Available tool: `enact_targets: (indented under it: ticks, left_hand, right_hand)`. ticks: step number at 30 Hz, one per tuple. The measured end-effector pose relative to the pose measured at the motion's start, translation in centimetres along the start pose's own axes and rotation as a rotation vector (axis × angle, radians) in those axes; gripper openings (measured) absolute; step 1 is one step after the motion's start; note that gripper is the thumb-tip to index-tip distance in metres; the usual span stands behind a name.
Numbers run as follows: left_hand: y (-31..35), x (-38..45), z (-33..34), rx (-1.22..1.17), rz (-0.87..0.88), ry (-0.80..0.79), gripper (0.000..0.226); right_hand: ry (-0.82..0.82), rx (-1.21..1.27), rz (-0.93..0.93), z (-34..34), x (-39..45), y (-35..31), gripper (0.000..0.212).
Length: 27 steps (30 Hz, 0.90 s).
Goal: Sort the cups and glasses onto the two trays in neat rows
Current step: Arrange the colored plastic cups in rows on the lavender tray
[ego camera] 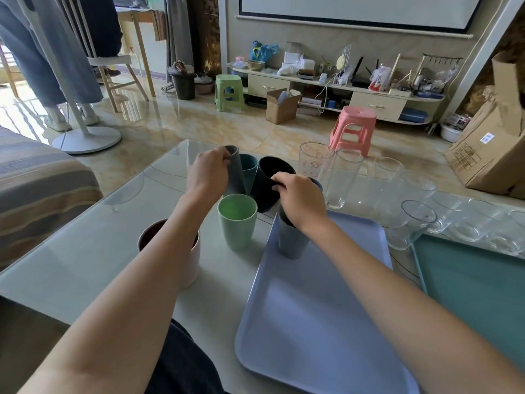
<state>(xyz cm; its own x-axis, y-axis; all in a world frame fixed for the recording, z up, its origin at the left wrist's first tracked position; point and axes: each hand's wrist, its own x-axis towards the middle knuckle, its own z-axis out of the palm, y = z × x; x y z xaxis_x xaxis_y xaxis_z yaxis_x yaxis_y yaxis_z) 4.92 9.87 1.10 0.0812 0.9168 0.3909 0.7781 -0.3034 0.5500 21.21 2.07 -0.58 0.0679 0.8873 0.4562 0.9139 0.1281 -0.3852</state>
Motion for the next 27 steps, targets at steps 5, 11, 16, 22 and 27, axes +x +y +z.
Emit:
enact_targets:
  ticks: [5,11,16,22,27]
  left_hand:
    - [2.4,-0.4,-1.1,-0.059,0.113,0.122,0.024]
    - [4.9,-2.2,-2.4,-0.094,0.300,0.185,0.024]
    - [7.0,-4.0,-3.7,-0.096,0.428,0.191,0.020]
    - [9.1,-7.5,-5.4,-0.158,0.552,0.086,0.018]
    - [9.3,-11.4,-5.4,-0.081,0.627,-0.136,0.014]
  right_hand:
    - [0.195,0.098,-0.007,-1.9,-1.7,0.6,0.026]
    - [0.433,0.152,-0.070,-5.4,-4.5,2.2,0.023]
    - [0.472,0.143,-0.043,-7.4,-7.3,3.9,0.022]
    - [0.494,0.102,-0.027,-8.6,-12.4,5.5,0.022]
    - [0.383,0.098,-0.053,-8.3,-16.2,6.1,0.021]
